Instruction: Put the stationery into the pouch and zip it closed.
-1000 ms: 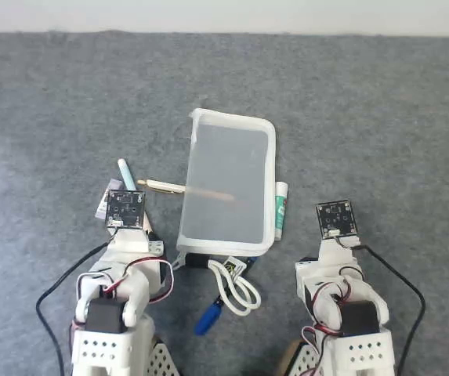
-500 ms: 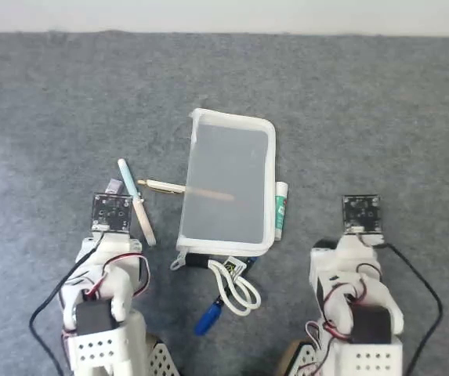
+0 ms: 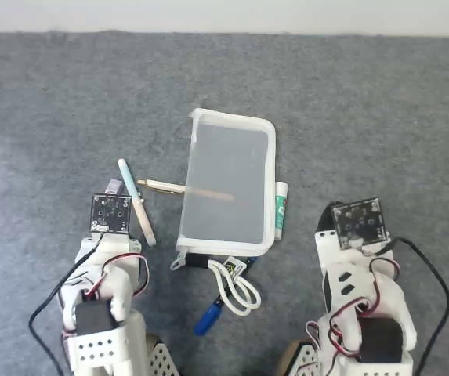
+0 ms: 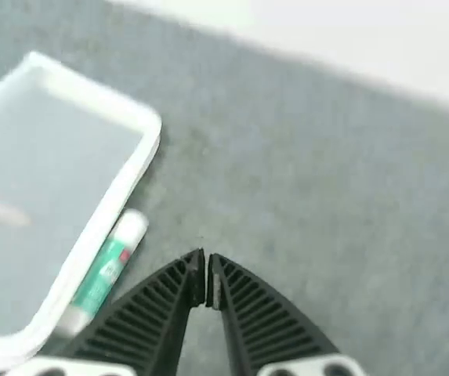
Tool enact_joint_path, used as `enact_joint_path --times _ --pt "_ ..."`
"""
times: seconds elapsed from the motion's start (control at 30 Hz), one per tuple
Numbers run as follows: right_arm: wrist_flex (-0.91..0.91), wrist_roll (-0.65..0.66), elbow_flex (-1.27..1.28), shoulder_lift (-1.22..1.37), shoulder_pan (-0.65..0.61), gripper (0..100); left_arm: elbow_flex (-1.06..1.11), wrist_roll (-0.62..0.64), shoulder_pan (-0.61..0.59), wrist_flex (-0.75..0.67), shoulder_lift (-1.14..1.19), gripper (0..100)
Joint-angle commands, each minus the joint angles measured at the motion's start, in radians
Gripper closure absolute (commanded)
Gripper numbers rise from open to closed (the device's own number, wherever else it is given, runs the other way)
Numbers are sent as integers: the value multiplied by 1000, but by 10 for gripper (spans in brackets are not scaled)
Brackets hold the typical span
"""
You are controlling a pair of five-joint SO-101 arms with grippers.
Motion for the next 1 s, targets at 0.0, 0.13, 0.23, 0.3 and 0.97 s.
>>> enact_joint_path --times 0.0,0.13,0.23,0.3,0.97 --pt "-30 31 -107 -8 5 992 -15 -3 -5 -34 2 988" --pt "53 29 -213 -8 -22 992 -15 -3 -5 -34 2 988" --pt "113 29 -288 -7 -76 992 -15 -3 -5 -34 2 988" --pt "147 29 -333 -5 -114 992 -15 -3 -5 -34 2 988" --pt "127 3 -434 309 -386 991 -15 -6 -8 -40 2 988"
